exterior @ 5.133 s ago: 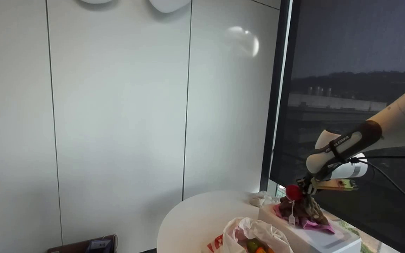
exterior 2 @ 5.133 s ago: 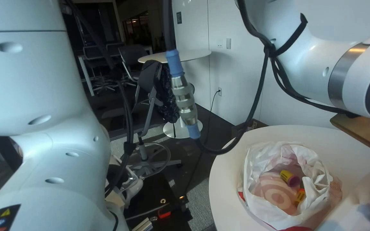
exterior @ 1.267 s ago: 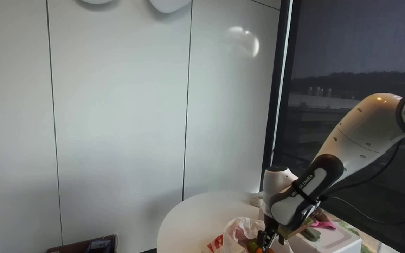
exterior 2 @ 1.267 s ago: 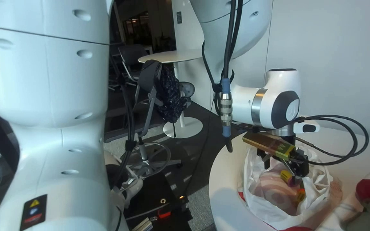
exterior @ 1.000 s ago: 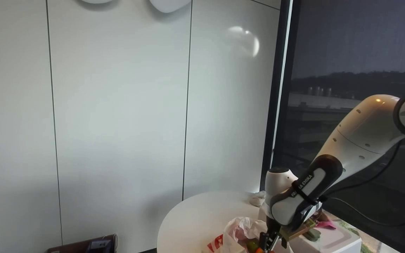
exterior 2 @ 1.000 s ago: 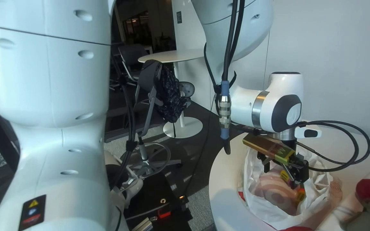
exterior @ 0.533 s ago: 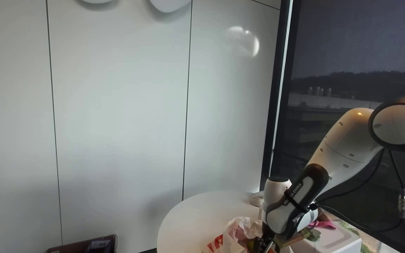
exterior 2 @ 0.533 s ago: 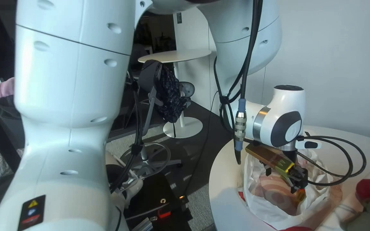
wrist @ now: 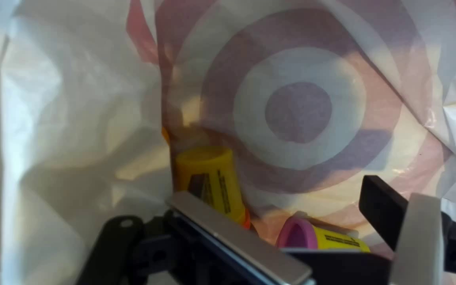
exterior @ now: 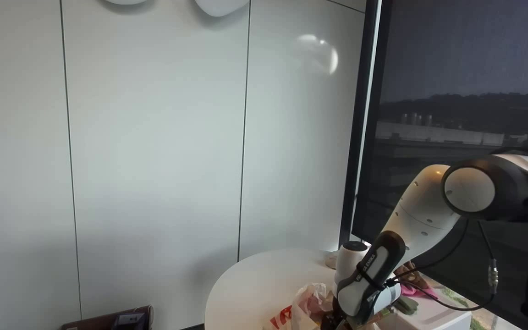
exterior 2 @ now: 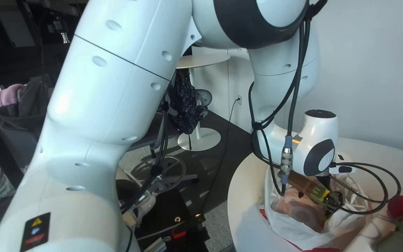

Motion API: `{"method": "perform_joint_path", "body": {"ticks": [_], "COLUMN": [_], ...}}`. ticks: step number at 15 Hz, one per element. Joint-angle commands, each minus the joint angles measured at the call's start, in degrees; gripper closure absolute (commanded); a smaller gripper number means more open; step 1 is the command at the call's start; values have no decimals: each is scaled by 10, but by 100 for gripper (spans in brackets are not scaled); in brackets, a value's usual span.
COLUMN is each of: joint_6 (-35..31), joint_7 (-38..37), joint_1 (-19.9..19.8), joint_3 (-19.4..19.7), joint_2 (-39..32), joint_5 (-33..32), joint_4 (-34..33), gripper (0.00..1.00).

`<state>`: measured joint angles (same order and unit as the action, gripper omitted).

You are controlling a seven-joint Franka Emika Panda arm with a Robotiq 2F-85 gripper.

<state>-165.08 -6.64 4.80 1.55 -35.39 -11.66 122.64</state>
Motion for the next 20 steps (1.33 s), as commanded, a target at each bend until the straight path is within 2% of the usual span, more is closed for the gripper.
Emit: {"method": "perform_joint_path", "body": {"ticks": [1,4,8,11,16,17,18,20], "joint_6": [-28,-48,-62,-72,-125,-135,-140,-151], "joint_7": [30,43,58,61,82,86,90,101], "joint_1": [8,10,6,10,36,37,40,37], "joint_3": [12,23,23,33,64,65,67,60], "joint_2": [-39,-55,-40,-56,-82,-83,-83,-73], "joint_5": [6,1,5,1,-18,-16,-15,-12], "joint_4": [-39,-50,-26,-30,-33,-30,-28,-15], "gripper": [0,0,0,0,0,25,26,42]}}
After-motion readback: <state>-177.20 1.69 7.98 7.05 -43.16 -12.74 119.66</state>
